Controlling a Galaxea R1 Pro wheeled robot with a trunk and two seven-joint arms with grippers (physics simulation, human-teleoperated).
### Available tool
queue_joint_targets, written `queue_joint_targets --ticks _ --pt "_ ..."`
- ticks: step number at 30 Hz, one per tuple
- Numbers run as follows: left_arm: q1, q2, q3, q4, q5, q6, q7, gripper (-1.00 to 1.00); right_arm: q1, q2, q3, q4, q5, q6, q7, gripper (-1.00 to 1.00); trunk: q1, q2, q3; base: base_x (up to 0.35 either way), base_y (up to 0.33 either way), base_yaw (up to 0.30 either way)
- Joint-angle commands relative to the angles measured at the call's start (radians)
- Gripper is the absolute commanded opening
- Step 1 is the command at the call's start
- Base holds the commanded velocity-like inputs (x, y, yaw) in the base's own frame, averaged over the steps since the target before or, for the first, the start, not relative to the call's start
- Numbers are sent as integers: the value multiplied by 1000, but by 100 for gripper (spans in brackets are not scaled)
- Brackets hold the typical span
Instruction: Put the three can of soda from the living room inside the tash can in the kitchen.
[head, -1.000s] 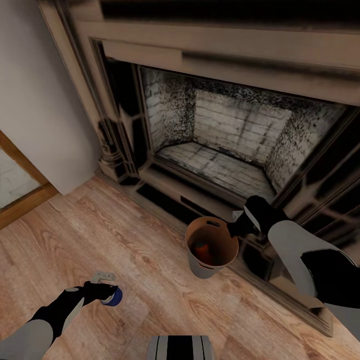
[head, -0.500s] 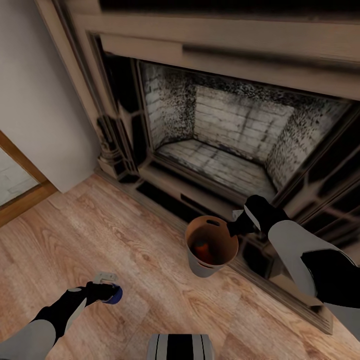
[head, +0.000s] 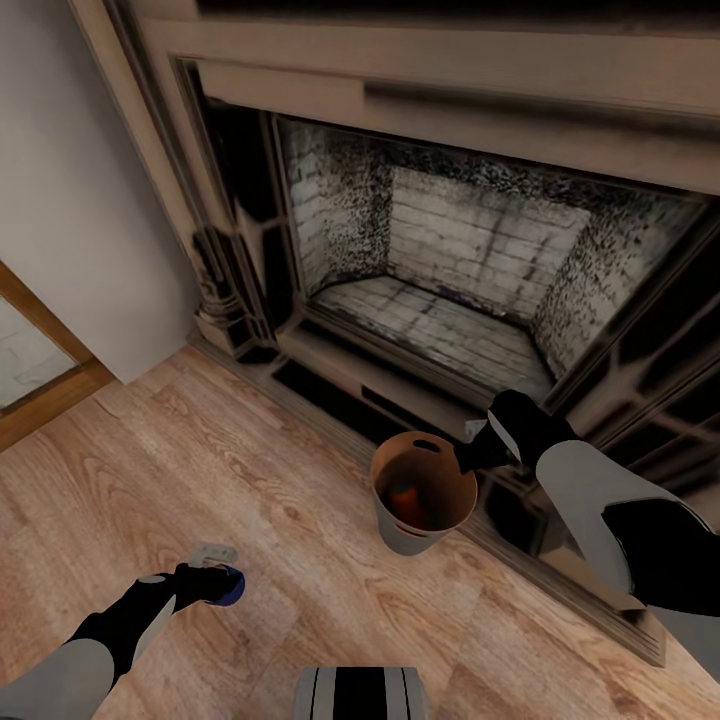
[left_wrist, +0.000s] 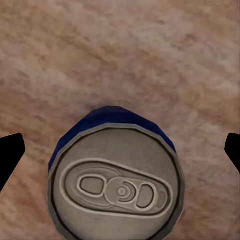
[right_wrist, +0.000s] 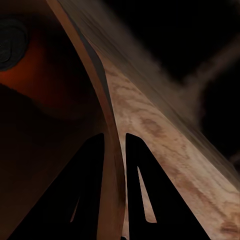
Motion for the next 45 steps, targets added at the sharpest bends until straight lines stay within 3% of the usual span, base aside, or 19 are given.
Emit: queue_joint_targets --ticks 1,5,12,29,30,45 --pt "0 0 0 0 0 0 0 100 0 0 -2 0 -2 0 2 -100 0 0 0 0 0 0" --pt "0 0 0 0 0 0 -1 100 1 -1 -1 -1 -2 0 2 -100 0 0 0 0 0 0" --pt "1 0 0 0 0 4 -1 100 1 0 0 -2 -2 0 2 -100 3 -2 -28 0 0 0" --pt "0 0 1 0 1 -1 1 100 1 1 0 -3 -2 0 2 -100 3 -2 -30 0 0 0" --pt "0 0 1 0 1 -4 1 -100 1 1 0 -3 -2 0 2 -100 3 -2 -30 0 0 0" --pt "0 0 2 -3 2 -9 2 -100 1 0 0 -2 -2 0 2 -100 3 -2 -30 0 0 0"
